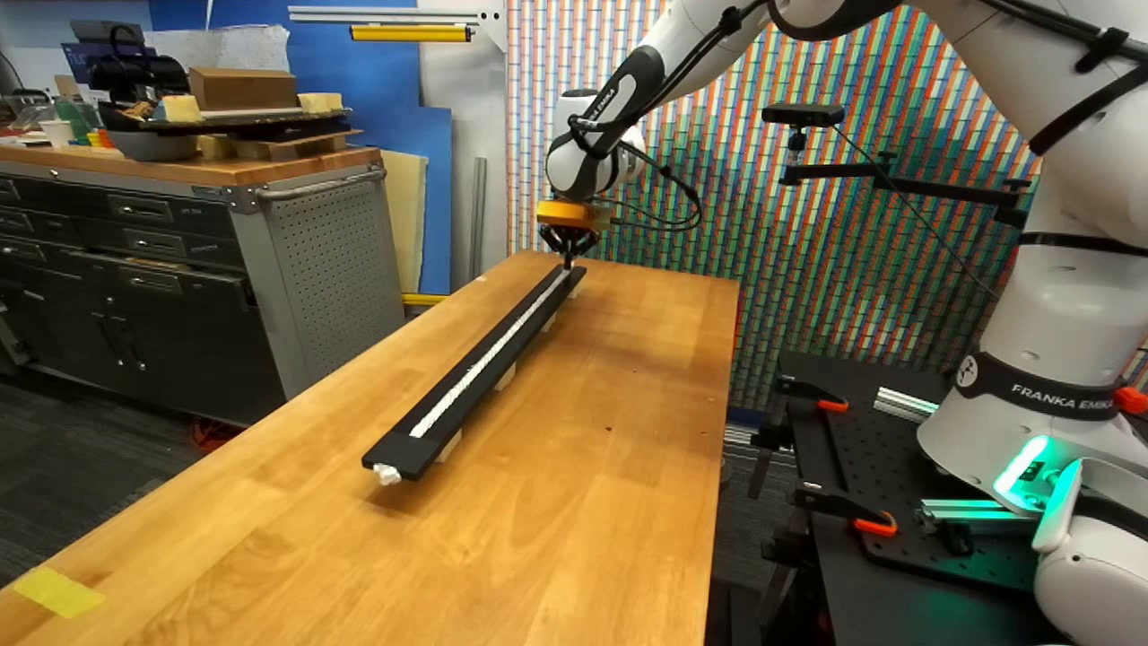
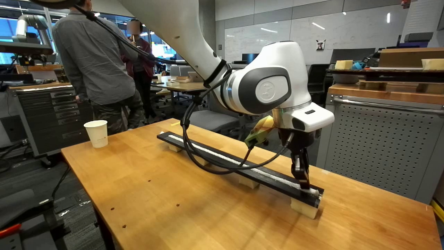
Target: Straighten the white string on the black object
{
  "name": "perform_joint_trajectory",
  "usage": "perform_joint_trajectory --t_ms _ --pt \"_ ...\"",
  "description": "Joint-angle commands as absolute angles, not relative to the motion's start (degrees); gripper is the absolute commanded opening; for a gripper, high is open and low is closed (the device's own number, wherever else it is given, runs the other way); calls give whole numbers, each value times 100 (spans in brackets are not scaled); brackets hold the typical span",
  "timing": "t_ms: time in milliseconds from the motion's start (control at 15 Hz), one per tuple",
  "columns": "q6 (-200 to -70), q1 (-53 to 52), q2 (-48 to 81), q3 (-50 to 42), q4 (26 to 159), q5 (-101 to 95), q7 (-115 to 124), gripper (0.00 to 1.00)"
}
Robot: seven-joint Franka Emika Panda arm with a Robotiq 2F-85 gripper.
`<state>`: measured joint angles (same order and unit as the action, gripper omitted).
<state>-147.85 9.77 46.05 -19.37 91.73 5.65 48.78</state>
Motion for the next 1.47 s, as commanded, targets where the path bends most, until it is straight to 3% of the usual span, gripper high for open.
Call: perform_joint_trajectory --t_ms 0,1400 --pt "-14442 1055 4821 -1926 8812 610 4897 0" --pt "-13614 1143 5260 -1935 8076 544 5127 0"
